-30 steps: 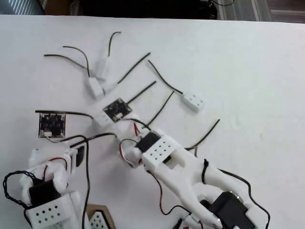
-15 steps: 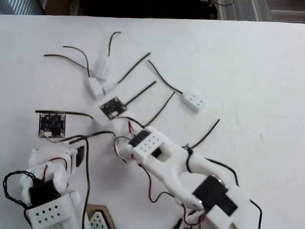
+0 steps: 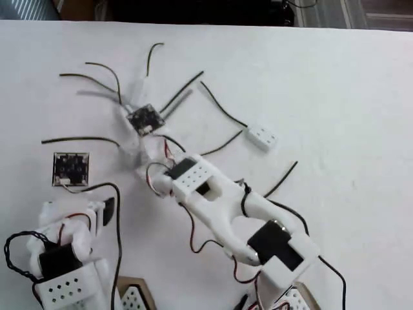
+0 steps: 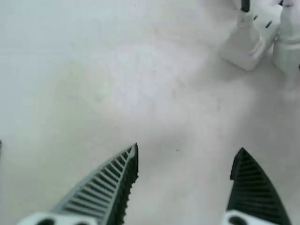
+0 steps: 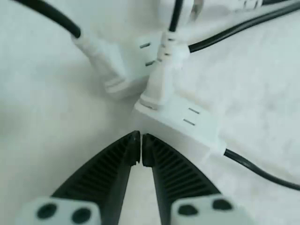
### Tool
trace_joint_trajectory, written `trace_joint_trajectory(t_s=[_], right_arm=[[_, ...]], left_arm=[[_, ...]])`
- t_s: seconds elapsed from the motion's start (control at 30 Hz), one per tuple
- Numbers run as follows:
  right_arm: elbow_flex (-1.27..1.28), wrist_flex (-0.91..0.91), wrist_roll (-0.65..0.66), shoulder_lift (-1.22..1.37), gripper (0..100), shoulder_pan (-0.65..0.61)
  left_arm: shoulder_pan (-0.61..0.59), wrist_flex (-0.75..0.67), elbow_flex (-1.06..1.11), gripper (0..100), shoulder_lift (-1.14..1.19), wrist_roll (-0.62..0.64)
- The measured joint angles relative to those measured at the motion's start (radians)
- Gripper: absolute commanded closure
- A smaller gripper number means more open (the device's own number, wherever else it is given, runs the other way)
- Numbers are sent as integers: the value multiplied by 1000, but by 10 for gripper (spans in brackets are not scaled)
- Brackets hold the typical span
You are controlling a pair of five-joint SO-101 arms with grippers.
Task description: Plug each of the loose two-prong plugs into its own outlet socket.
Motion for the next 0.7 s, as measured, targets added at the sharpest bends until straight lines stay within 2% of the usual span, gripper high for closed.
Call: trace_joint_trajectory(t_s=[0.3, 0.43, 0.7], right_arm=[[-112, -28, -2, 91, 978, 40], [-109, 129, -2, 12, 978, 51], [-110, 557, -2, -348, 978, 153]], left_arm=[[0, 0, 3, 687, 0, 0], [0, 0, 5, 687, 0, 0], [0, 0, 5, 687, 0, 0]])
